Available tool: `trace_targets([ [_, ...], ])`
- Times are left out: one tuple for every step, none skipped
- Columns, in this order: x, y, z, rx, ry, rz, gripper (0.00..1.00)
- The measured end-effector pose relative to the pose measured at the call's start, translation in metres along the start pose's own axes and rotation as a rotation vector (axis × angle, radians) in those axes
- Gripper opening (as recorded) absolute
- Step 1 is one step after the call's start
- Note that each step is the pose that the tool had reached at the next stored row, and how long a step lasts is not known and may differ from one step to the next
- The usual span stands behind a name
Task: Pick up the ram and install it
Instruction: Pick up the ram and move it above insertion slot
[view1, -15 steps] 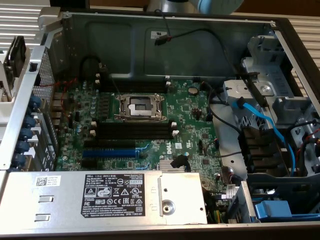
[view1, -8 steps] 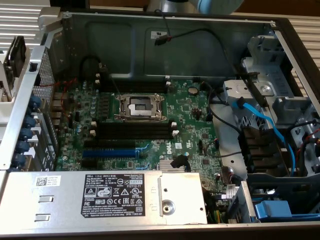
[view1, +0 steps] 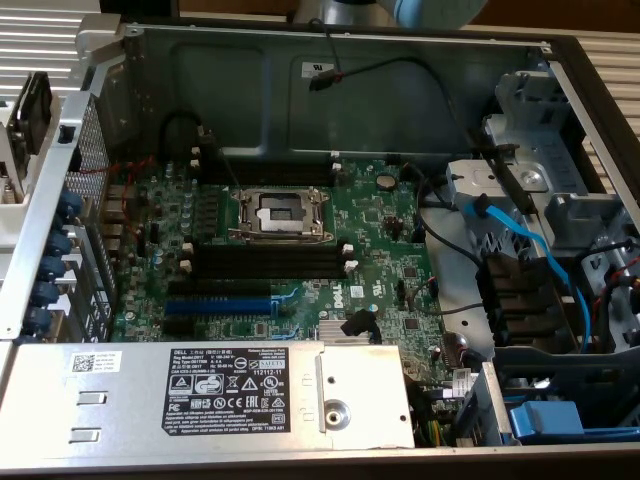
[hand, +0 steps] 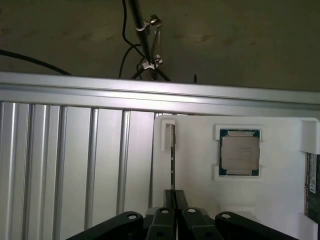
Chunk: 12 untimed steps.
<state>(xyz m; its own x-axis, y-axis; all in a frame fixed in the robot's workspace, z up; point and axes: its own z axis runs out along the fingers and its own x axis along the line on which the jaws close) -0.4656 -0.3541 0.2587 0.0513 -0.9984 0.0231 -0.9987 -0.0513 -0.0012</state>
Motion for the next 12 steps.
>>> trace_targets([
  [0.000, 0.0004, -0.0028, -0.0001, 0.0000, 0.000, 0.12],
  [0.000, 0.0006, -0.0060, -0.0002, 0.0000, 0.000, 0.12],
  [0.000, 0.0008, -0.0096, 0.0000, -0.0001, 0.000, 0.12],
  [0.000, 0.0009, -0.0137, 0.0000, -0.0001, 0.000, 0.12],
  [0.000, 0.0011, -0.0185, -0.0001, 0.0000, 0.000, 0.12],
  [0.000, 0.0012, -0.0228, 0.0000, -0.0001, 0.000, 0.12],
  [0.001, 0.0012, -0.0276, 0.0001, -0.0001, 0.000, 0.12],
  [0.001, 0.0013, -0.0321, -0.0002, 0.0004, 0.000, 0.12],
  [0.001, 0.0013, -0.0365, -0.0001, 0.0009, 0.000, 0.12],
  [0.001, 0.0013, -0.0414, -0.0002, 0.0016, 0.000, 0.12],
  [0.001, 0.0013, -0.0457, -0.0003, 0.0019, 0.000, 0.12],
  [0.001, 0.0013, -0.0502, -0.0002, 0.0022, 0.000, 0.12],
])
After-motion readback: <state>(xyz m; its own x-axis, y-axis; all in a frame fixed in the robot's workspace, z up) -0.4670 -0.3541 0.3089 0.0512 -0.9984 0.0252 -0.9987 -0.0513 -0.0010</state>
